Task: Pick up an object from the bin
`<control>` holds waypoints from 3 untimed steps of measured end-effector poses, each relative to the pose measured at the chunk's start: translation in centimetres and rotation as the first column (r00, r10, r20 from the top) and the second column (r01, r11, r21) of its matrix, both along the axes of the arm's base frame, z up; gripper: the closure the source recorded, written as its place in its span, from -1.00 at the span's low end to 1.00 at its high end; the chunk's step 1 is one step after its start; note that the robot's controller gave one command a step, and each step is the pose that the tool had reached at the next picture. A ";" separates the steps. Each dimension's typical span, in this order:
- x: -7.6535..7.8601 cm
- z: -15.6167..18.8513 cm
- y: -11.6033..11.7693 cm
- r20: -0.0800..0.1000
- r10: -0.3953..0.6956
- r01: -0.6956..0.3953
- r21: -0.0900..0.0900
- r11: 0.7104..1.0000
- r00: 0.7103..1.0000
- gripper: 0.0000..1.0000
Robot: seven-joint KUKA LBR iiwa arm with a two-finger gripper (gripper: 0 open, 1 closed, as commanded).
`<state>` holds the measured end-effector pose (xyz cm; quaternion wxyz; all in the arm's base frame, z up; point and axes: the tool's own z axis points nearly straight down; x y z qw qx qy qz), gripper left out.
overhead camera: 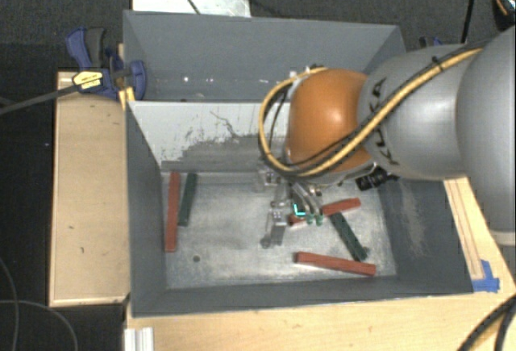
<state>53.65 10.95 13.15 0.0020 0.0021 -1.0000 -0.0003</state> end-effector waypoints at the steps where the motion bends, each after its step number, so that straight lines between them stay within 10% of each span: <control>1: 2.4 -5.6 -8.2 0.000 0.167 -0.167 -0.003 0.986 0.986 -1.00; 2: 2.4 -5.5 -7.8 0.003 0.166 -0.166 0.000 0.986 0.986 1.00; 3: 4.7 8.4 -7.4 0.016 0.139 -0.139 -0.001 0.990 0.990 1.00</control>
Offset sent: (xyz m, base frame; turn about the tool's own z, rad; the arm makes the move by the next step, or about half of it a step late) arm 0.0241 -0.0786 -0.0549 -0.1723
